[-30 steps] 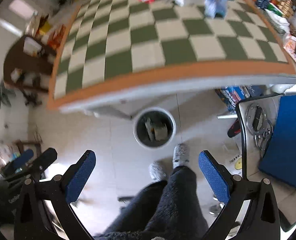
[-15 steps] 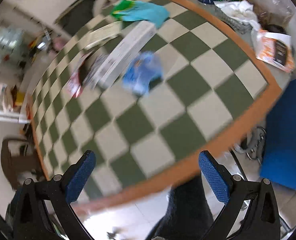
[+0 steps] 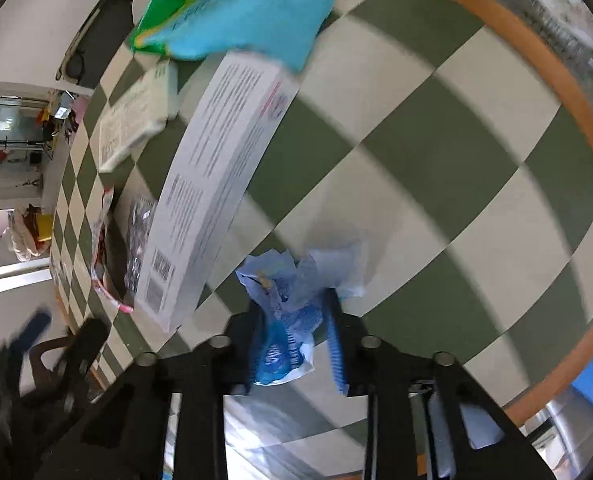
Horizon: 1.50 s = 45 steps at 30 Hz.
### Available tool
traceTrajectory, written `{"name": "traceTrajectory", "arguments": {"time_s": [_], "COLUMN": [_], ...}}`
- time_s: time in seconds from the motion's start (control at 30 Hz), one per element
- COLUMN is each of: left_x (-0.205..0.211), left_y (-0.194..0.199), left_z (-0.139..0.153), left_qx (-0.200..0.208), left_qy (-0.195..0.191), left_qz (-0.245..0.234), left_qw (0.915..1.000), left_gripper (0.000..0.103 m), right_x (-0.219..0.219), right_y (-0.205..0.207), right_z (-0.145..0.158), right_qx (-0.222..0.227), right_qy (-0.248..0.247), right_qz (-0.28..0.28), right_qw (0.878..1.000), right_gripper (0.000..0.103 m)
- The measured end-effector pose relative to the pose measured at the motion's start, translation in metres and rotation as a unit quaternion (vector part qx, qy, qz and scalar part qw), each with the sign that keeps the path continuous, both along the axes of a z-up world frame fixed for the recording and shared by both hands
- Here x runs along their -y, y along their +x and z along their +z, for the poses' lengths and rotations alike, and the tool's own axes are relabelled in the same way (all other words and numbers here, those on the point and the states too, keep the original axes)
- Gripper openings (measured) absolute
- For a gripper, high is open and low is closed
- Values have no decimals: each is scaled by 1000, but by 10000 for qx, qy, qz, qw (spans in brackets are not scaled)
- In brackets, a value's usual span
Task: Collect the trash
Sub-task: 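Grasp long white box with left tool while right tool grasps blue wrapper, then carry box and wrapper over the bin and open both tools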
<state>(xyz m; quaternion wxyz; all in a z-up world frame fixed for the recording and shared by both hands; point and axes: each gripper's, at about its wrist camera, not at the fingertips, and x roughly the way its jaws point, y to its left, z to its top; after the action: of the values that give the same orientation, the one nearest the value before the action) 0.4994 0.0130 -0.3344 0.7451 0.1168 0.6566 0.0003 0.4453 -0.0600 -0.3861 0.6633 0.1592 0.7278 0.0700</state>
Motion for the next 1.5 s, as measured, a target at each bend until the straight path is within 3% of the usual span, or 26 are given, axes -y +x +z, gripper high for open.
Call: {"name": "traceTrajectory", "arguments": {"time_s": [0.1, 0.17, 0.2, 0.23, 0.4, 0.53, 0.7, 0.87, 1.07, 1.2, 1.33, 1.5], "left_x": [28, 41, 46, 48, 47, 38, 21, -3, -42, -66, -72, -72], "left_y": [21, 28, 30, 31, 24, 3, -43, -115, -216, -286, -372, -457], "left_z": [-22, -36, -44, -48, -38, -13, 30, 75, 97, 93, 90, 68], "left_qx": [-354, -579, -716, -795, -637, -330, 105, 612, 1067, 1179, 1103, 709], "left_qy": [-128, -95, -55, -102, -256, -379, -600, -863, -1147, -1406, -1799, -2246], "left_qz": [-539, -782, -846, -840, -542, -135, 461, 1116, 1720, 2062, 2462, 2926], "left_qw": [9978, 9952, 9938, 9932, 9962, 9986, 9971, 9881, 9726, 9612, 9460, 9268], "left_gripper": [101, 83, 61, 49, 47, 47, 47, 47, 47, 47, 47, 47], "right_x": [25, 39, 46, 52, 67, 62, 49, 26, 3, -4, -6, -6], "right_y": [14, 23, 27, 31, 40, 39, 19, -15, -94, -167, -246, -344], "right_z": [8, 9, 9, 8, 9, 19, 45, 71, 113, 132, 140, 120], "right_qx": [127, 140, 151, 143, 198, 340, 579, 836, 1236, 1423, 1373, 917], "right_qy": [-170, -285, -341, -390, -463, -410, -280, -128, 169, 250, 378, 416], "right_qz": [-62, -135, -201, -261, -366, -308, 2, 389, 752, 939, 1102, 1377], "right_qw": [9998, 9994, 9991, 9988, 9981, 9981, 9979, 9957, 9893, 9850, 9837, 9853], "right_gripper": [16, 16, 16, 16, 16, 15, 15, 13, 13, 12, 12, 12]}}
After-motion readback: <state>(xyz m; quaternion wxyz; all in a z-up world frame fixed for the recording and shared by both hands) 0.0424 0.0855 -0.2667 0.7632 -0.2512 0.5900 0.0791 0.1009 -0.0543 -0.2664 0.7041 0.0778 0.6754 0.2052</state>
